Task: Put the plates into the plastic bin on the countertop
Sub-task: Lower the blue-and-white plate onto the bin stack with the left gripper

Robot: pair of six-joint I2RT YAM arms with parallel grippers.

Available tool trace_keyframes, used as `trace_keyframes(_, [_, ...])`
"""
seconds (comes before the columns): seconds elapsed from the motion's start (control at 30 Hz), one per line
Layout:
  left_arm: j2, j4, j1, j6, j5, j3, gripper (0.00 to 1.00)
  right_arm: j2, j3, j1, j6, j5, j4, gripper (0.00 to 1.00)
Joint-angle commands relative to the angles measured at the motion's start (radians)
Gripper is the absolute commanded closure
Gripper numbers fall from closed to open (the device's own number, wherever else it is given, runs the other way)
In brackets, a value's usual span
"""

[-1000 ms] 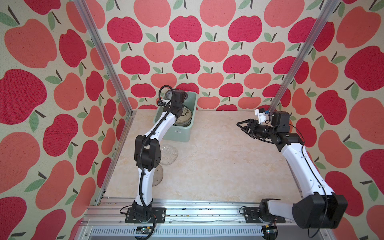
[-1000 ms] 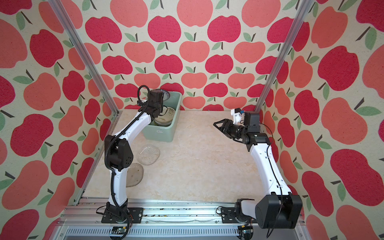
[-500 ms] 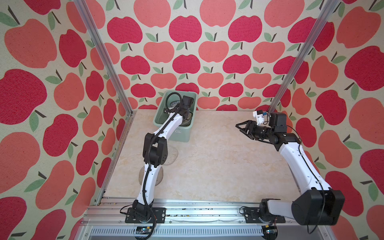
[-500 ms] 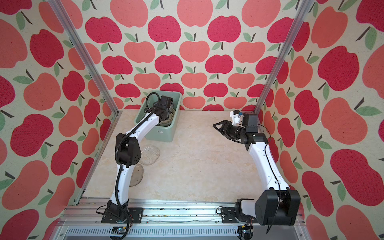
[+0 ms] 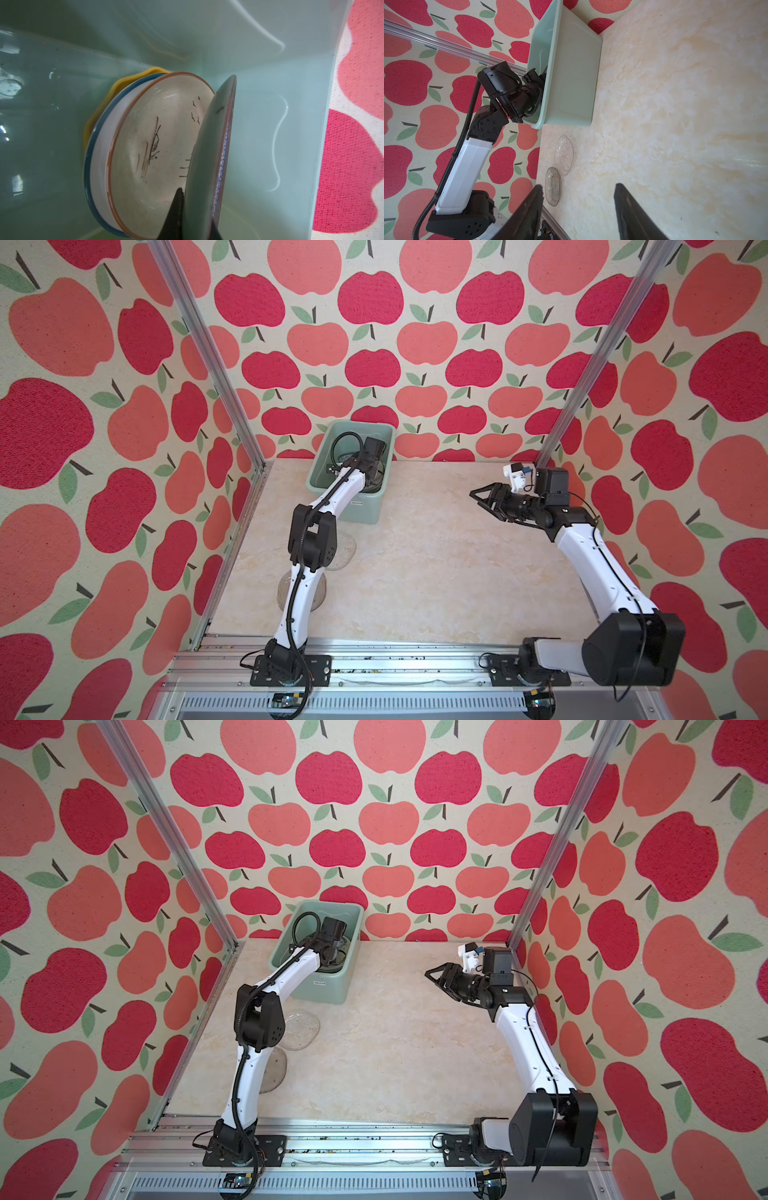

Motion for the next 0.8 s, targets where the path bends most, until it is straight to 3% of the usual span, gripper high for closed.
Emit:
trace_keyframes(0.0, [0.034,-0.045,0.011,-0.006,0.005,0.041,1.00,0.010,-0.016,0.003,0.009,-0.021,0.015,0.42])
trace_keyframes(0.17, [0.051,-0.051,0.013,-0.009,0.024,0.051,0.99,0.013,-0.024,0.004,0.011,-0.025,0.019,0.43])
trace_keyframes(0.37, [0.065,-0.072,0.014,-0.018,0.049,0.061,0.83,0.011,-0.018,0.005,0.015,-0.022,0.011,0.43])
trace_keyframes(0.77, [0.082,-0.141,0.024,-0.043,0.099,0.077,0.63,0.023,-0.027,0.004,0.026,-0.017,0.013,0.44])
